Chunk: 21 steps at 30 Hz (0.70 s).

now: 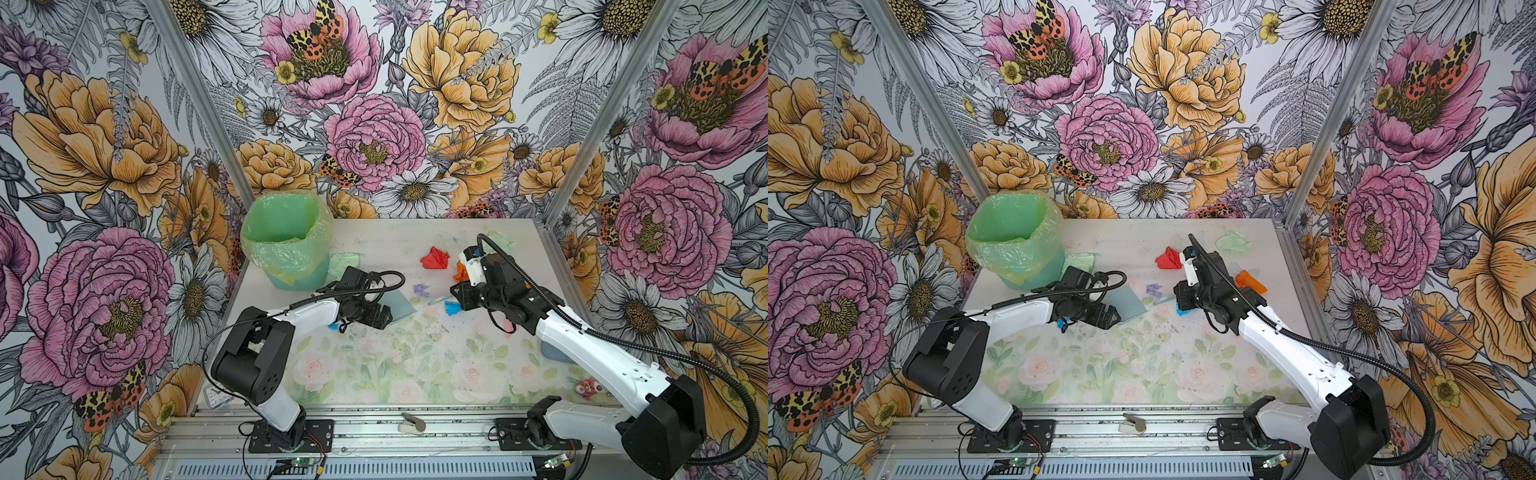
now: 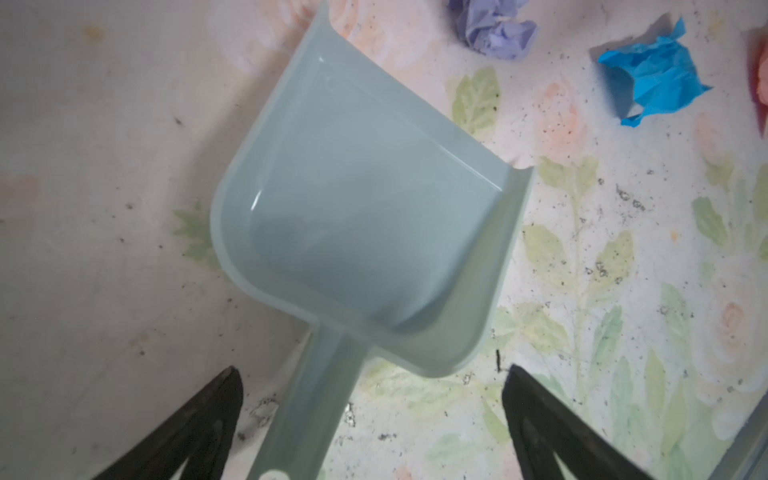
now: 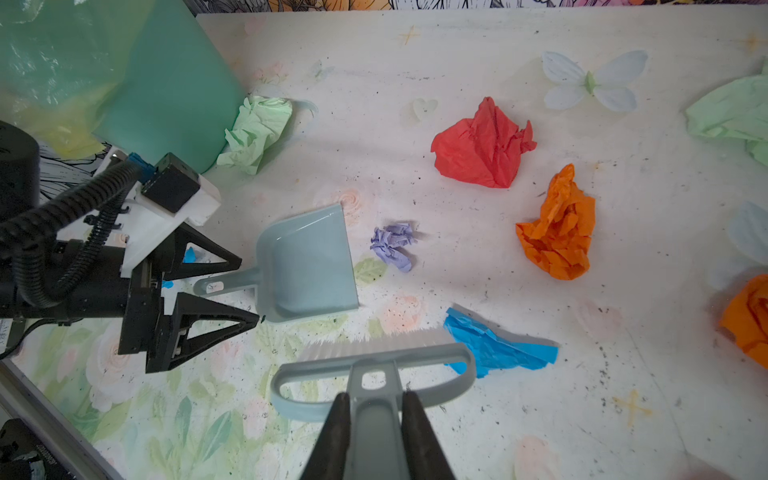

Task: Sweep away the paper scraps from the table
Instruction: 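Move the left gripper over the dustpan handle while the right gripper holds the brush, then lower the left gripper onto the dustpan handle and close on it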

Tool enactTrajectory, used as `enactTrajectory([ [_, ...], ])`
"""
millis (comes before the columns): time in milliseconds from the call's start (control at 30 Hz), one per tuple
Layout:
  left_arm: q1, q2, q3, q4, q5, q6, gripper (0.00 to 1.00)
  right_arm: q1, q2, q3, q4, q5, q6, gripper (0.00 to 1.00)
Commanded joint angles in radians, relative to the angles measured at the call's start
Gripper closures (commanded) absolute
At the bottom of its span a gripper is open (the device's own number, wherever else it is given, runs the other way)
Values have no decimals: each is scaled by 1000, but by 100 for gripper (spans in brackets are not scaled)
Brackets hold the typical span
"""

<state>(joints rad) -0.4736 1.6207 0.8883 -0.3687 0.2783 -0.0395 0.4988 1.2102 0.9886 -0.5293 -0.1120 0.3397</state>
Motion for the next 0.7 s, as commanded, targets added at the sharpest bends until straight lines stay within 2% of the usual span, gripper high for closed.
enactTrajectory([
  [0, -29, -11, 10, 10, 4, -27, 1, 4, -28, -6, 28, 16, -14, 100],
  [433, -113, -44, 2, -30, -55, -137, 1, 2, -34, -13, 28, 14, -17, 100],
  [667, -134, -48, -15, -23, -155, -235, 1, 0, -36, -20, 29, 8, -21, 100],
])
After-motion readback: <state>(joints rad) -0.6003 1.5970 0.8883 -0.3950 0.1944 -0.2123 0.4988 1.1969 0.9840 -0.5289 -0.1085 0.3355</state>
